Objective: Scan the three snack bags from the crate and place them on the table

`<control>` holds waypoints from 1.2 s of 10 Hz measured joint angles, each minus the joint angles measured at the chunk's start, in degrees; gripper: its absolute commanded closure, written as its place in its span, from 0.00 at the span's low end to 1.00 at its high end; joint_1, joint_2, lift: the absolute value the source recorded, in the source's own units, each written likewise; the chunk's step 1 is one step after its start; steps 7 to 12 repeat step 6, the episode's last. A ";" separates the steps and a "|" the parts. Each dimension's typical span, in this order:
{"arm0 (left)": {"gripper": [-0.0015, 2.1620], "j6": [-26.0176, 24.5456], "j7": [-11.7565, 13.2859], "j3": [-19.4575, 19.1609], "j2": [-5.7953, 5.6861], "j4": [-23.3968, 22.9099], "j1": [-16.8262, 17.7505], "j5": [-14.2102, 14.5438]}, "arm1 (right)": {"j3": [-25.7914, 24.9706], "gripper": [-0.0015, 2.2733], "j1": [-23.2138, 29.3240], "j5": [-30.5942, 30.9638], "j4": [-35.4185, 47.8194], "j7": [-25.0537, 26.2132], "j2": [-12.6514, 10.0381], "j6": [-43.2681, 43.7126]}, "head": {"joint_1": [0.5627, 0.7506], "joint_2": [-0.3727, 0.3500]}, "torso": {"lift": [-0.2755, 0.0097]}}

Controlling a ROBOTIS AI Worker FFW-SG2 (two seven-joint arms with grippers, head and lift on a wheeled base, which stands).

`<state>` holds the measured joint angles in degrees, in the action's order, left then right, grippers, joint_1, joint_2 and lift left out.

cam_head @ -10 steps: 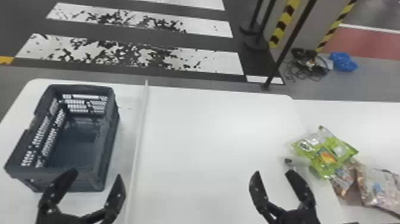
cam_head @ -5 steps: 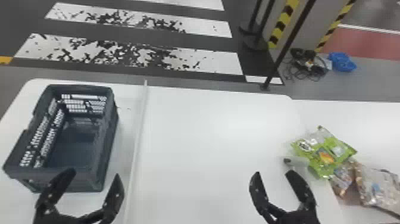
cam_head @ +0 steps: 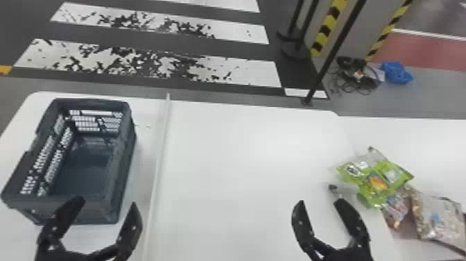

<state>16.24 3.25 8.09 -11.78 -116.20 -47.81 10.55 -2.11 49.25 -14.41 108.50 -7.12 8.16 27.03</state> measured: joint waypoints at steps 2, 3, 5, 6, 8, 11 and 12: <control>0.03 0.26 0.00 0.00 0.00 0.21 0.11 0.19 | -0.15 0.06 0.33 0.00 0.25 0.00 -0.07 0.09 | 0.70 0.26 | 0.84; 0.03 0.14 0.00 0.00 0.00 0.26 0.24 0.35 | -0.17 0.06 0.42 0.00 0.29 0.00 -0.08 0.10 | 0.70 0.26 | 0.84; 0.03 -0.28 0.02 0.00 0.00 0.27 0.58 0.76 | -0.17 0.05 0.46 0.00 0.29 0.00 -0.08 0.09 | 0.70 0.26 | 0.84; 0.03 -0.43 0.02 0.00 0.00 0.27 0.68 0.82 | -0.14 0.05 0.42 0.00 0.28 0.00 -0.08 0.08 | 0.70 0.27 | 0.84; 0.03 -0.43 0.02 0.00 0.00 0.27 0.68 0.82 | -0.14 0.05 0.42 0.00 0.28 0.00 -0.08 0.08 | 0.70 0.27 | 0.84; 0.03 -0.43 0.02 0.00 0.00 0.27 0.68 0.82 | -0.14 0.05 0.42 0.00 0.28 0.00 -0.08 0.08 | 0.70 0.27 | 0.84; 0.03 -0.43 0.02 0.00 0.00 0.27 0.68 0.82 | -0.14 0.05 0.42 0.00 0.28 0.00 -0.08 0.08 | 0.70 0.27 | 0.84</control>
